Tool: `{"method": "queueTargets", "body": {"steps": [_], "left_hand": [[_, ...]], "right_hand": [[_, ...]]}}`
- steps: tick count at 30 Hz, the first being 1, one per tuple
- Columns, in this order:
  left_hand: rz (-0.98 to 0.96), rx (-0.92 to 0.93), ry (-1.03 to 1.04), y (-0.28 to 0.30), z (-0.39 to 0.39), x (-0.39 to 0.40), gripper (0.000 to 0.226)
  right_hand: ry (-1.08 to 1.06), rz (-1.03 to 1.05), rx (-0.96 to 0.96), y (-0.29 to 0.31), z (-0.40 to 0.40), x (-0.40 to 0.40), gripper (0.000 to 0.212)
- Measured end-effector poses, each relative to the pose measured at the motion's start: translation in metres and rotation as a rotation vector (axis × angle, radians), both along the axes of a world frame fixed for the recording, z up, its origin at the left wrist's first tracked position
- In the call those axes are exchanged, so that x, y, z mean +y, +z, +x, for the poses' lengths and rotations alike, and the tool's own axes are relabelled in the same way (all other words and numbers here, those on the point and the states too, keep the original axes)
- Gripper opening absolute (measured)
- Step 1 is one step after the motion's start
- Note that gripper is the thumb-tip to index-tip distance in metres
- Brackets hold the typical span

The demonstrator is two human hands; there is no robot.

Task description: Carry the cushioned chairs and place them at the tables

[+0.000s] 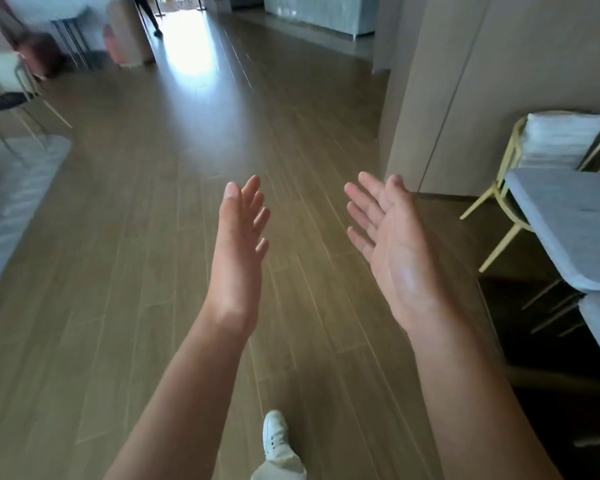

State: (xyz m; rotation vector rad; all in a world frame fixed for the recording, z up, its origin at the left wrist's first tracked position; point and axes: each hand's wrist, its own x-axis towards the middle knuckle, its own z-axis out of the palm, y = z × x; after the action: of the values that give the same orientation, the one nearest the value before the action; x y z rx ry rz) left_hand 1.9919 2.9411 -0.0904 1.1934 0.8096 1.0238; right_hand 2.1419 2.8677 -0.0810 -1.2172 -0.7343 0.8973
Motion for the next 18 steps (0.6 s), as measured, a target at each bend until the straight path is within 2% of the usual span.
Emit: {"method": "queueTargets", "body": {"steps": [4,12,18], "left_hand": [[-0.013,-0.040,0.003,-0.004,-0.008,0.069,0.073],[0.058,-0.032,-0.081,0.017,-0.016,0.186,0.070],[0.074,-0.043,0.025,0.020,-0.069,0.253,0.069]], "right_hand": [[0.004,-0.004,-0.067,0.004,-0.014,0.062,0.077],[-0.059,0.017,-0.118,0.030,-0.035,0.176,0.063],[0.043,0.019,-0.147,0.037,-0.078,0.256,0.057]]}}
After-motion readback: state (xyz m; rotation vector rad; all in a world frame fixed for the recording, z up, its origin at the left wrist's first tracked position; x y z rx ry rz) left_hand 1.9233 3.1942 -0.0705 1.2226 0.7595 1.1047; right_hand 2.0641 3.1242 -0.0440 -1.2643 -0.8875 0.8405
